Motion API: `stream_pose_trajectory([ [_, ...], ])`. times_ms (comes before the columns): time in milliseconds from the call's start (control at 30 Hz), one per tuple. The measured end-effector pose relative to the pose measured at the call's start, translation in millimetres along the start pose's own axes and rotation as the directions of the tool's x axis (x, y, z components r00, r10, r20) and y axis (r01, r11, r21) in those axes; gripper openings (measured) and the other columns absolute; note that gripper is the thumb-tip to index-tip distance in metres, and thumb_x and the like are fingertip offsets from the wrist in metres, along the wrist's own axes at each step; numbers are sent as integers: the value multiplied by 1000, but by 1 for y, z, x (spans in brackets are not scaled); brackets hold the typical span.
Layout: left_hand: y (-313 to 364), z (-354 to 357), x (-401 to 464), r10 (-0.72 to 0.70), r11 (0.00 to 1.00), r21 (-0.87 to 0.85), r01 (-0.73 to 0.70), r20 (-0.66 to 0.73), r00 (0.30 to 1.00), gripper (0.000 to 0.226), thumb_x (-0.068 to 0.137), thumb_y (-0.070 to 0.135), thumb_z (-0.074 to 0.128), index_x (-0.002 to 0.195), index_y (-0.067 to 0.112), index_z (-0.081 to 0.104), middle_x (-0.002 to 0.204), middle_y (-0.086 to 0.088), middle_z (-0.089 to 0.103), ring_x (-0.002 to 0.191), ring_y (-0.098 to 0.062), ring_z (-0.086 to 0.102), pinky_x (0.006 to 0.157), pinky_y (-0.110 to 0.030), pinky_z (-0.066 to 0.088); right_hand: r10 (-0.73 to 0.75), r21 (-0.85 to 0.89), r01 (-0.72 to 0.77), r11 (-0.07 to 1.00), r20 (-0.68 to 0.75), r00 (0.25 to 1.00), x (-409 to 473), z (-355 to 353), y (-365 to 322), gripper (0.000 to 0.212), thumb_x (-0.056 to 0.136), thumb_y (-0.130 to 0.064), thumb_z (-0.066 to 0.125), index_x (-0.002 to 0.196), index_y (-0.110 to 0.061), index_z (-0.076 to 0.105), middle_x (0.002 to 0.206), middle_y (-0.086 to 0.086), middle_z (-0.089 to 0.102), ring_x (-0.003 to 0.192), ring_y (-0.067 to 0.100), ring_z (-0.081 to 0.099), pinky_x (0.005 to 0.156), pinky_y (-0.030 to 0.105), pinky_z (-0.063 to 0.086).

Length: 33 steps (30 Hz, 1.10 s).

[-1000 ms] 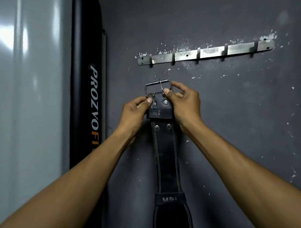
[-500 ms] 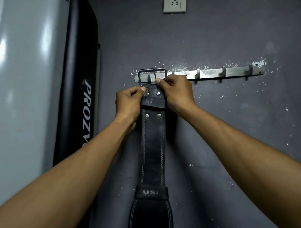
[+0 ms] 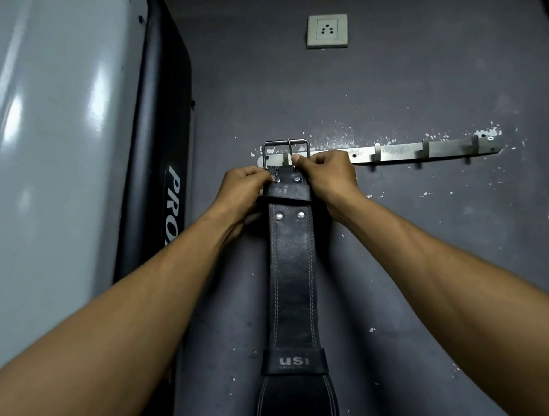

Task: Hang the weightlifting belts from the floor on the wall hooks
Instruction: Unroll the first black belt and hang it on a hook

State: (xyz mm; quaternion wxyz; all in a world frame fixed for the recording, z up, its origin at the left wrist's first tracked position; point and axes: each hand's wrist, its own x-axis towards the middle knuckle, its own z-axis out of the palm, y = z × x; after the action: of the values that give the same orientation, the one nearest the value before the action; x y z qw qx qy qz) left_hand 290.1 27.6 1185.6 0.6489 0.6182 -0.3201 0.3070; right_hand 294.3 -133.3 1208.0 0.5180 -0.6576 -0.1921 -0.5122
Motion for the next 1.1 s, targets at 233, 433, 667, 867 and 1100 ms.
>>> stream_pose_trajectory([
  [233, -9, 1, 21, 1, 999, 49, 1, -33, 999, 17, 92, 16, 71, 76, 9, 71, 54, -1, 63, 42, -10, 55, 48, -19, 44, 72, -74, -75, 994, -40, 997, 16, 9, -2, 47, 86, -39, 82, 57, -18, 52, 56, 2, 46, 56, 20, 38, 56, 30, 31],
  [433, -19, 7, 53, 5, 988, 153, 32, -237, 971, 48, 65, 50, 80, 79, 4, 77, 85, -13, 78, 85, -32, 76, 83, -46, 62, 188, -107, -195, 975, -74, 979, 27, 14, -3, 41, 80, -40, 88, 95, -5, 73, 94, 12, 75, 86, 32, 71, 63, 30, 50],
  [667, -22, 16, 41, 12, 965, 257, 59, -268, 963, 35, 80, 41, 80, 83, 7, 73, 87, -3, 75, 73, -16, 67, 64, -21, 50, 194, -117, -197, 973, -41, 980, 11, 2, 9, 50, 78, -47, 88, 103, -7, 74, 105, 12, 77, 97, 30, 74, 84, 37, 62],
  [867, -39, 17, 9, -32, 985, 156, 73, -249, 968, 52, 74, 58, 71, 81, 7, 75, 83, -7, 78, 74, -22, 69, 78, -40, 60, 117, -41, -119, 992, -49, 992, -21, -1, 17, 40, 88, -43, 81, 93, -3, 77, 76, -1, 72, 68, 14, 64, 64, 28, 49],
  [1100, -62, 12, -49, -134, 987, 62, 148, -190, 973, 57, 71, 72, 61, 78, 16, 70, 82, -9, 75, 81, -31, 70, 84, -51, 57, 196, 172, -193, 966, 1, 981, -93, -23, 45, 19, 84, -39, 80, 87, -23, 71, 82, 1, 79, 81, 21, 78, 89, 52, 63],
])
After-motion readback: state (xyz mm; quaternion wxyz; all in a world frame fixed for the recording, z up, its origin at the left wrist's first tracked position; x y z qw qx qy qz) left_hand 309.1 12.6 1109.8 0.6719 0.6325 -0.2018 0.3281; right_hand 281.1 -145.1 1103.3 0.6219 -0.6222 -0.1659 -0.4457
